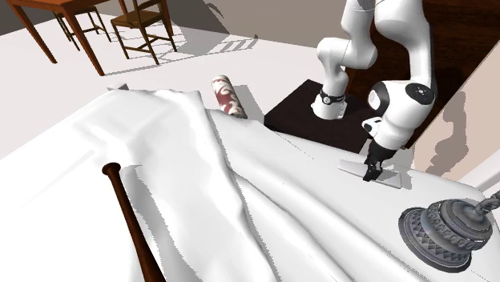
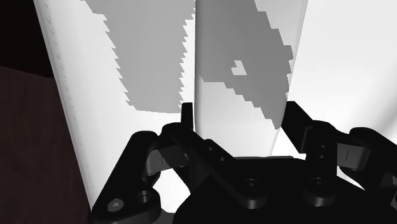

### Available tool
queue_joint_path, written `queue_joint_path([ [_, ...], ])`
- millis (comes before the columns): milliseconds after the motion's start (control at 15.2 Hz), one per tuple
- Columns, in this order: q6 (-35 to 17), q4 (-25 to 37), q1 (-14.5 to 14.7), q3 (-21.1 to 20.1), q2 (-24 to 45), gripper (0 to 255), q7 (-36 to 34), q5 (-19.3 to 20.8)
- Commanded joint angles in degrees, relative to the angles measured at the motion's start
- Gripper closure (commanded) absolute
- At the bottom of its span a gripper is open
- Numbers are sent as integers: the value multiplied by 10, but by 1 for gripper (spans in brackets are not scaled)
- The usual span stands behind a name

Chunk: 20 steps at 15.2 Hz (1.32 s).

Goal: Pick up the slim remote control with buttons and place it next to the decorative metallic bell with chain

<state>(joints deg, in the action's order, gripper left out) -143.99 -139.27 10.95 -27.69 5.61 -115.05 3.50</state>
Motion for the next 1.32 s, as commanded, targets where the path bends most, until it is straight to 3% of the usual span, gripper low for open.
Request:
queue_joint_path([
  [0,-17,-3,1,3,15,255,-8,13],
  [462,-68,-5,13,23,72,255,-45,66],
  [990,-68,-5,13,23,72,255,-45,66],
  [1056,-68,-5,13,23,72,0,-45,66],
  [1254,-68,-5,13,23,72,0,-45,65],
])
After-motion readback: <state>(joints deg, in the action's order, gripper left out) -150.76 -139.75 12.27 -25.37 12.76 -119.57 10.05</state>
